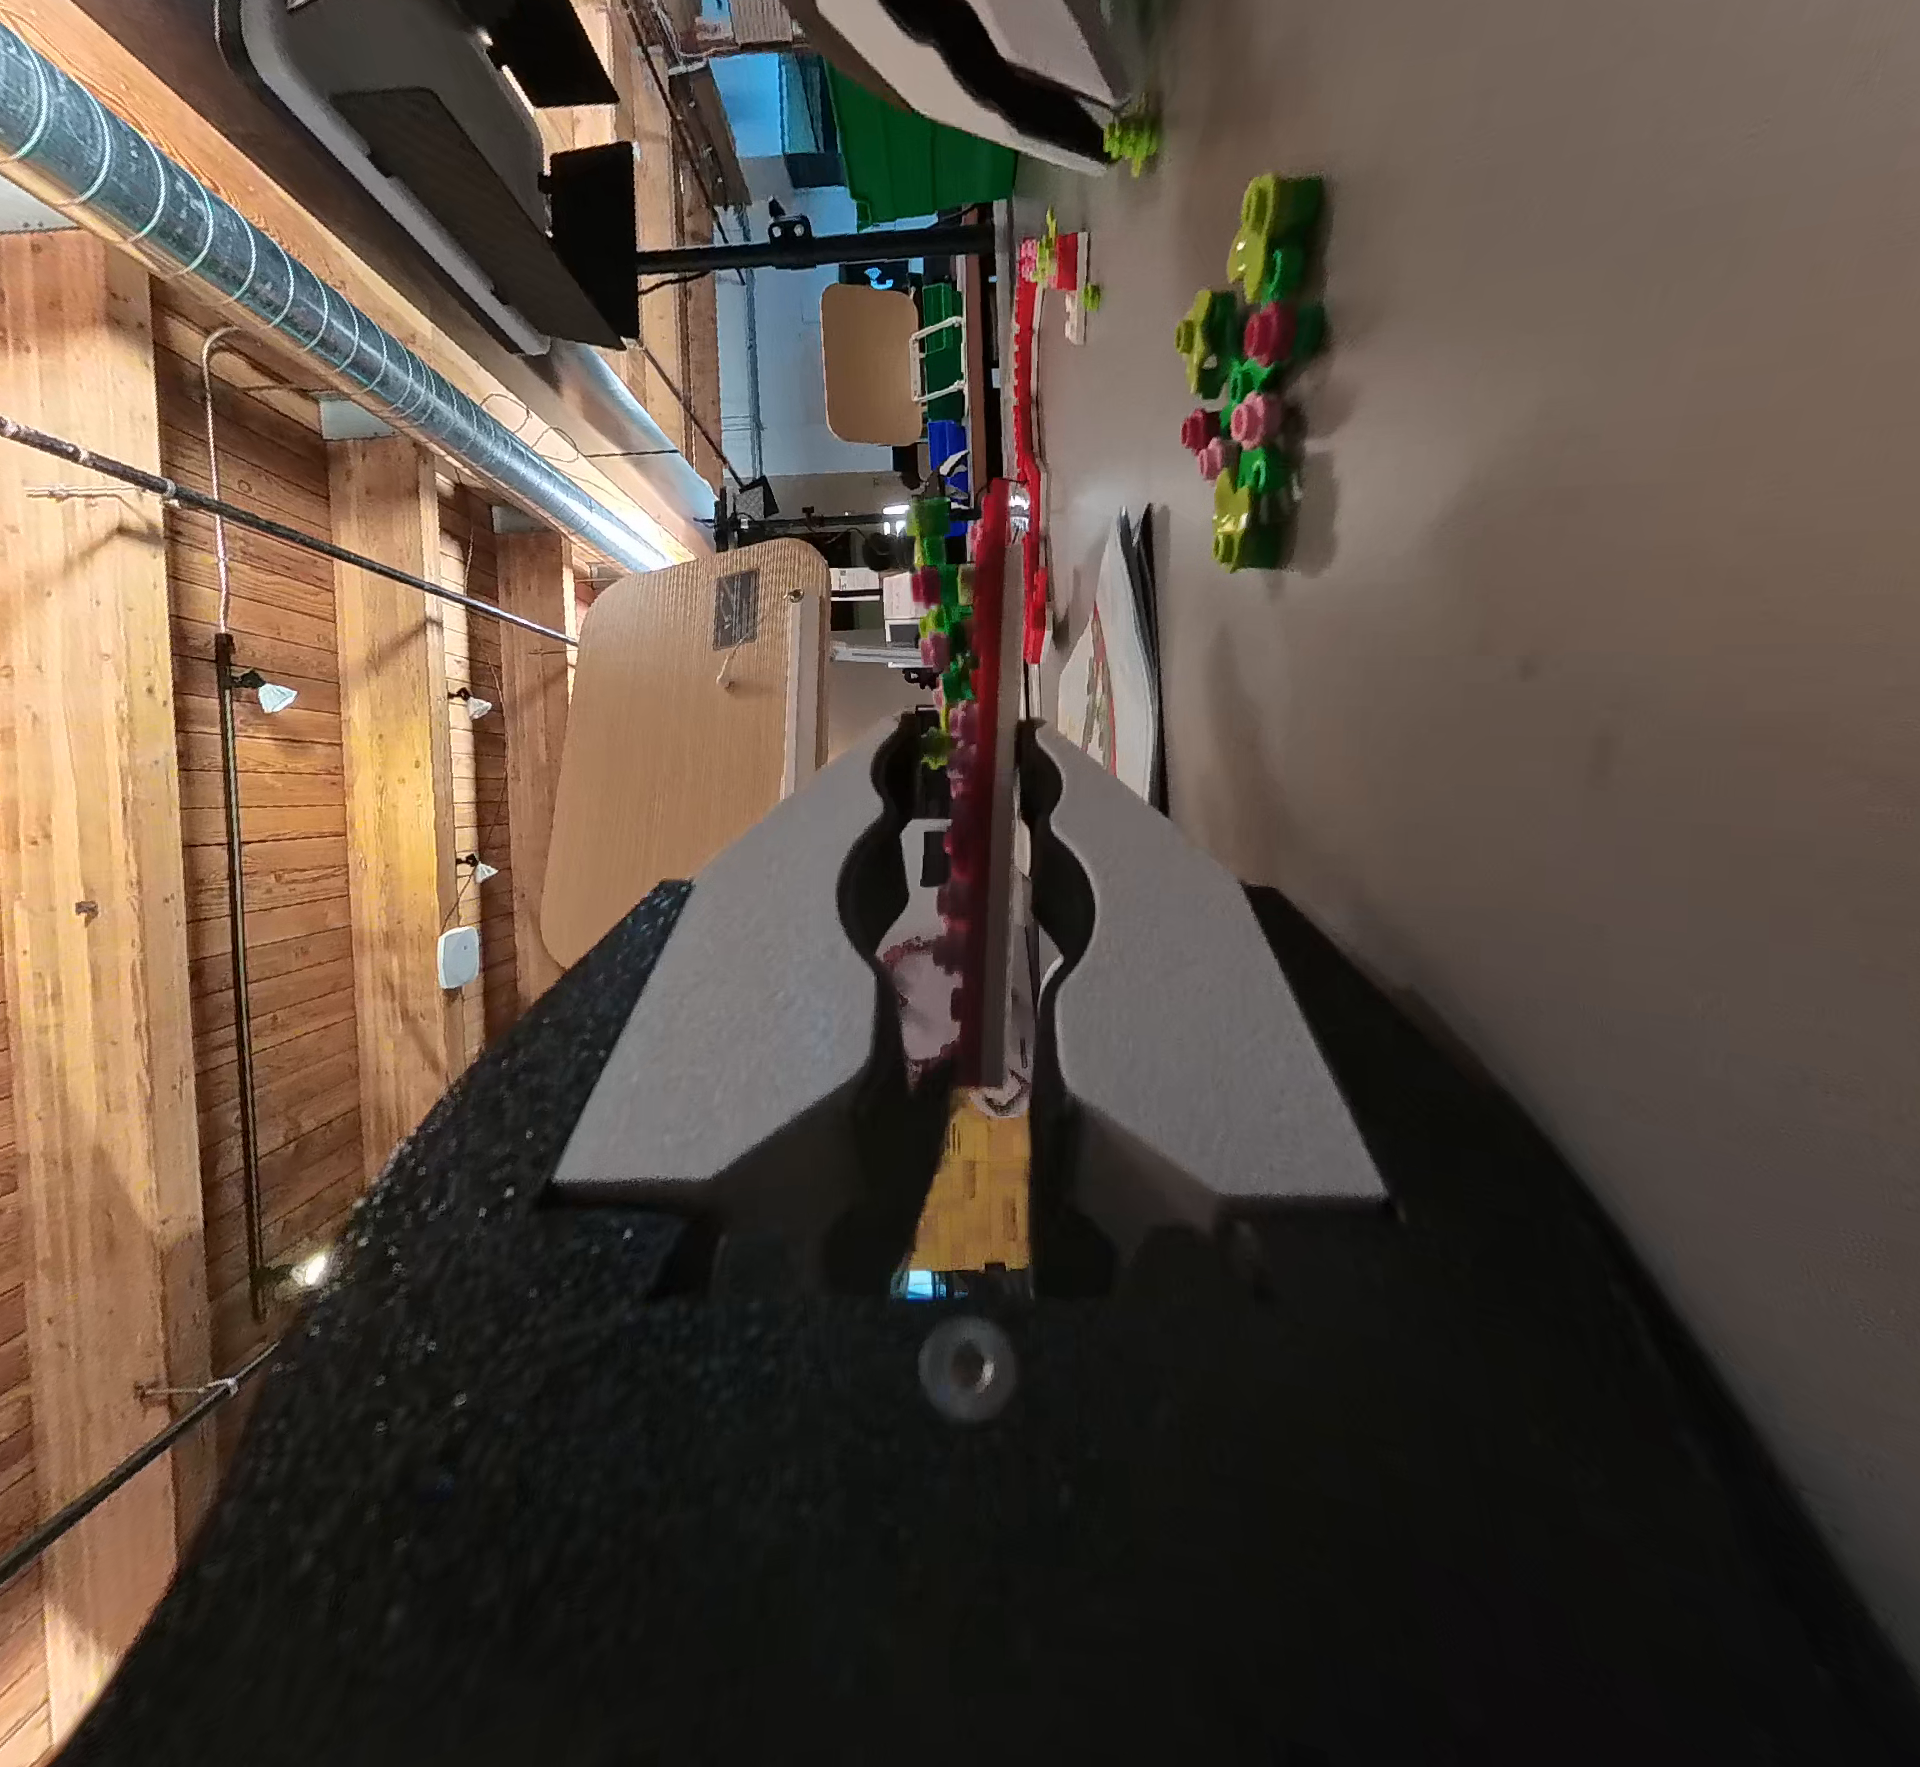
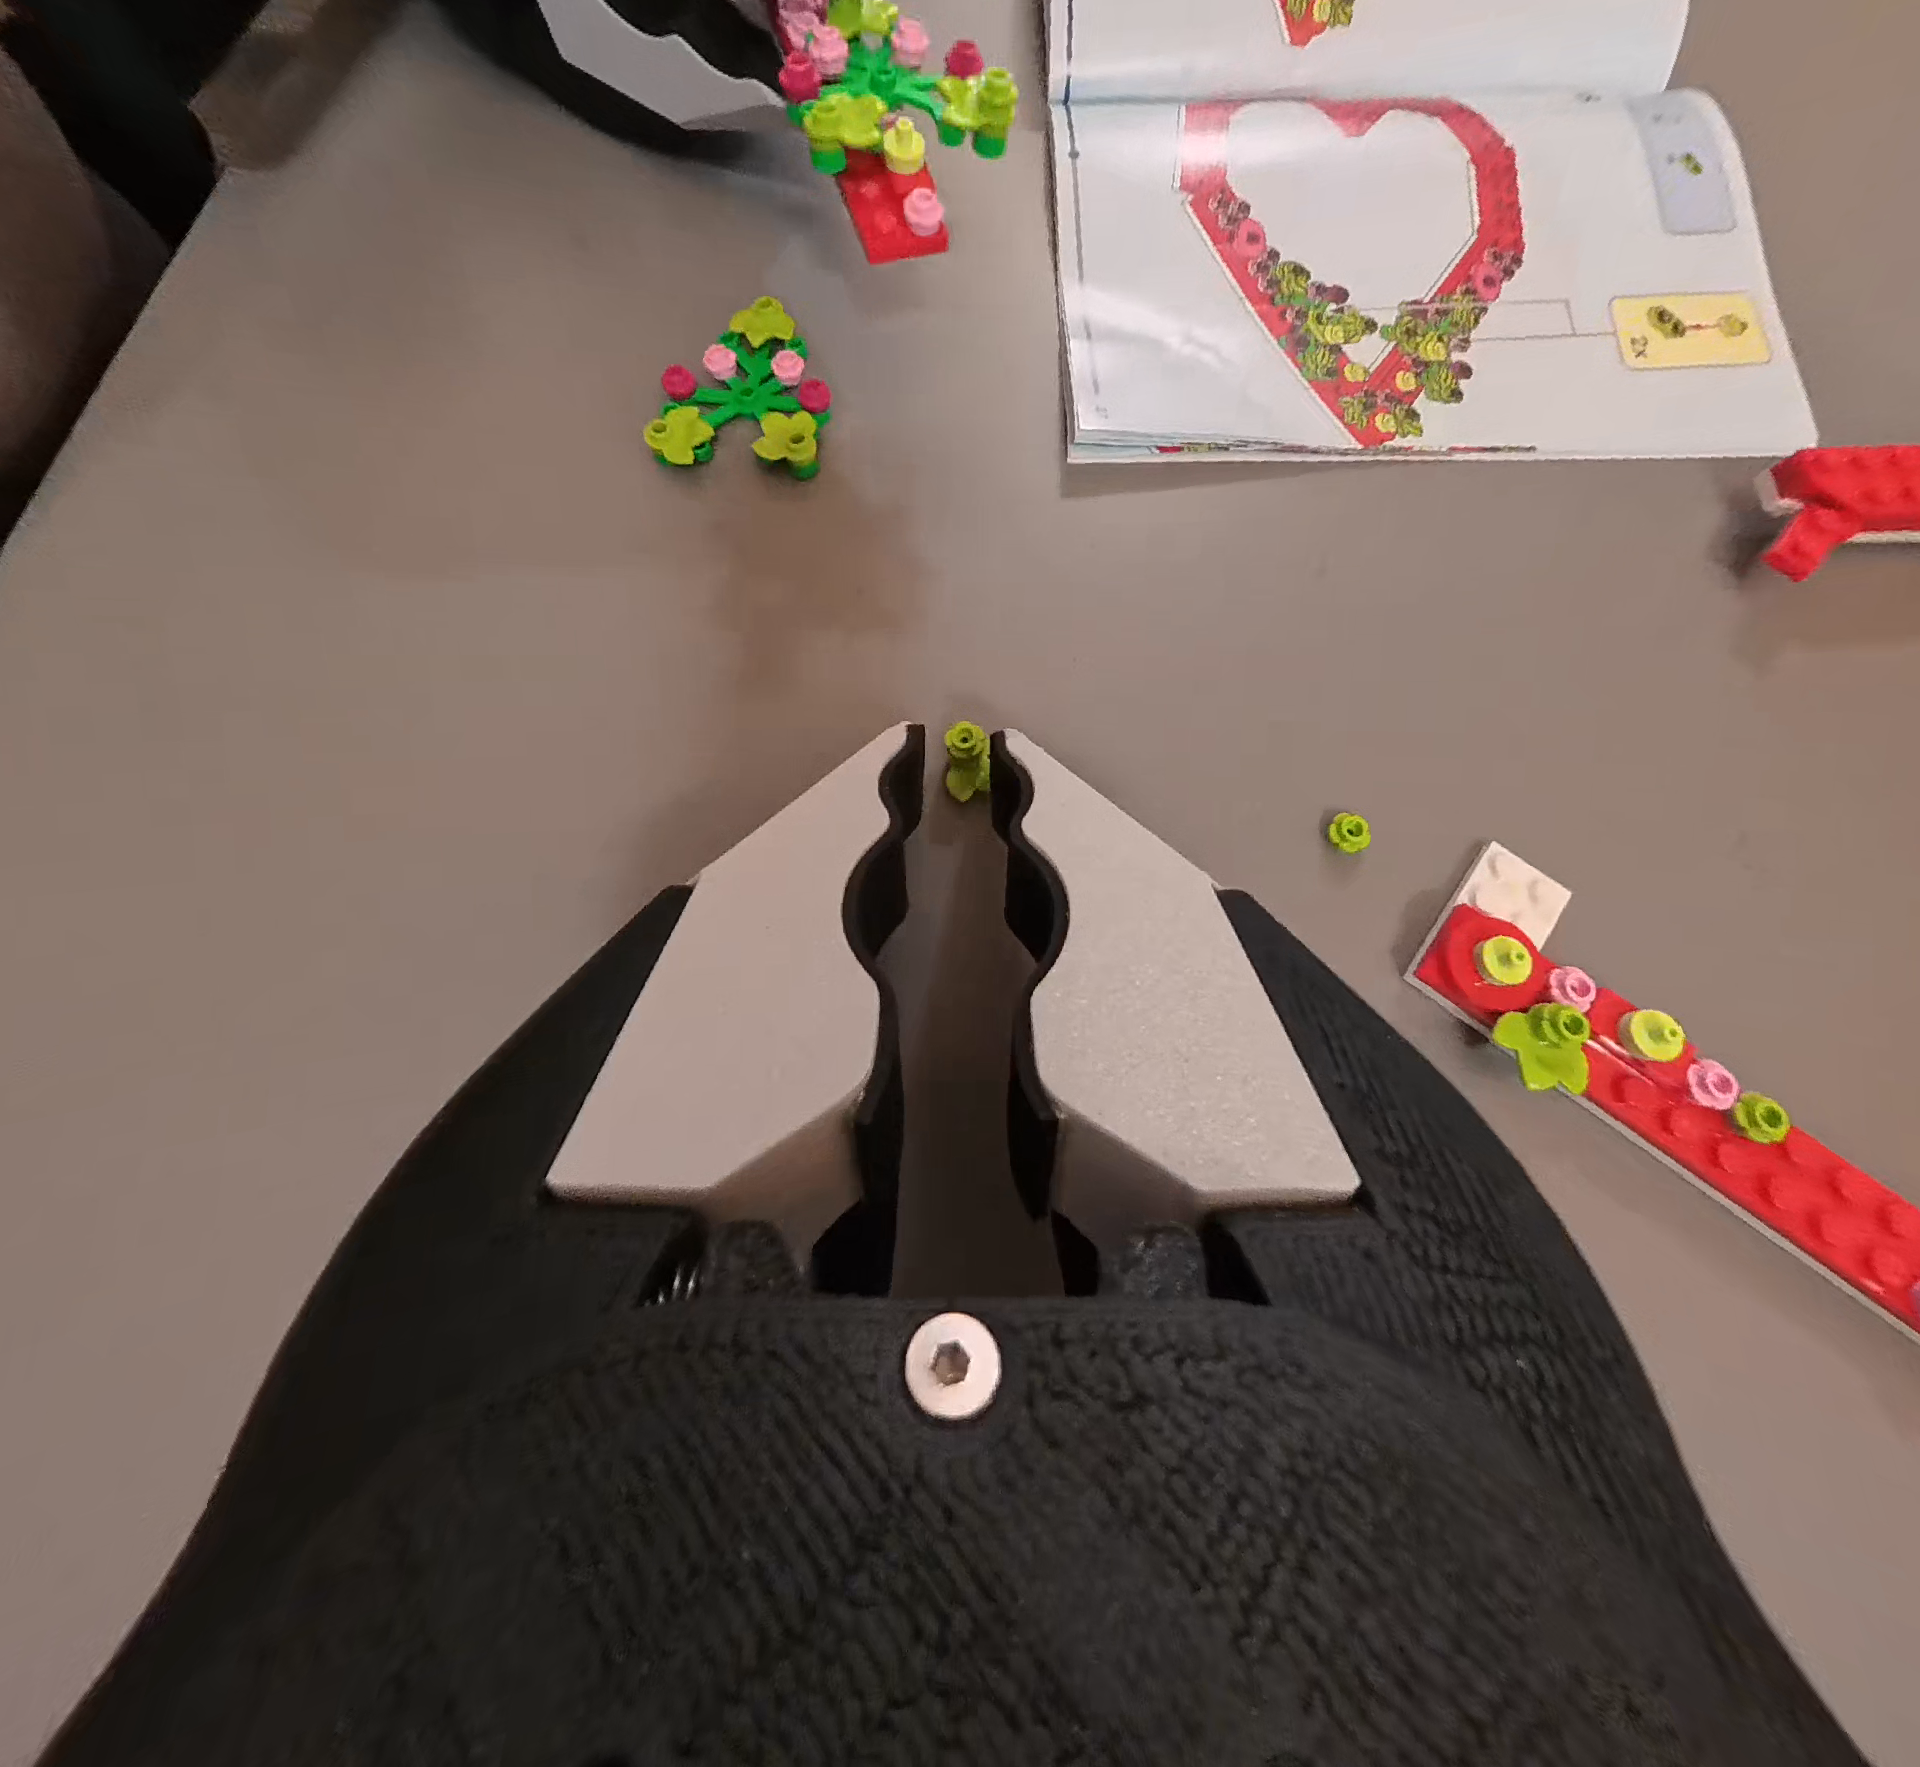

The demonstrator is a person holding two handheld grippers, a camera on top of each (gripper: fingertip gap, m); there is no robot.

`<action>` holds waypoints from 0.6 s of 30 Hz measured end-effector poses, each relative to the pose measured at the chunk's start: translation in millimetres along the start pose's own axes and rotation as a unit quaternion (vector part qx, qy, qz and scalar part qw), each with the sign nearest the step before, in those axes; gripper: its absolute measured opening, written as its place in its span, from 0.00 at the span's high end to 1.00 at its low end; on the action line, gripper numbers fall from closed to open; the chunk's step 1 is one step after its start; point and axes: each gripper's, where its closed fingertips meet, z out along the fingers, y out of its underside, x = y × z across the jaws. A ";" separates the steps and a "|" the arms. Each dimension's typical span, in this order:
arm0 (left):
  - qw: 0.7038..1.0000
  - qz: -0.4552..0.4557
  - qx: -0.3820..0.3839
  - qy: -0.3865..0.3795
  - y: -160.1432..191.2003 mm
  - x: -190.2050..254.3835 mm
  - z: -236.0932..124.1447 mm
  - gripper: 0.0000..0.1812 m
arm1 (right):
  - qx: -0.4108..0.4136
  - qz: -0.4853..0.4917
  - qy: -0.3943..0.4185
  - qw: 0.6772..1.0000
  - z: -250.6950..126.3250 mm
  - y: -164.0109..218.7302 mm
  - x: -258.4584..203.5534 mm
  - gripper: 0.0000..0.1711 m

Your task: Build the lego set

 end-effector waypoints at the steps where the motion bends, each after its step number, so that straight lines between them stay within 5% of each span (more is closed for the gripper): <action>1: 1.000 0.001 0.001 0.000 -0.6 0.2 0.1 0.92 | -0.003 0.007 0.000 1.000 0.9 0.4 0.8 0.95; 10: 1.000 0.009 0.000 0.012 -2.1 3.5 0.7 0.92 | 0.025 0.017 0.018 0.999 -4.8 -6.3 6.3 0.97; 15: 1.000 -0.001 -0.002 0.022 -8.6 1.8 4.6 0.92 | 0.170 0.023 0.067 0.983 -37.4 -36.7 14.6 0.97; 18: 0.997 -0.063 0.018 0.043 -30.4 -5.4 14.6 0.91 | 0.296 -0.024 0.157 0.942 -75.2 -56.7 18.9 0.97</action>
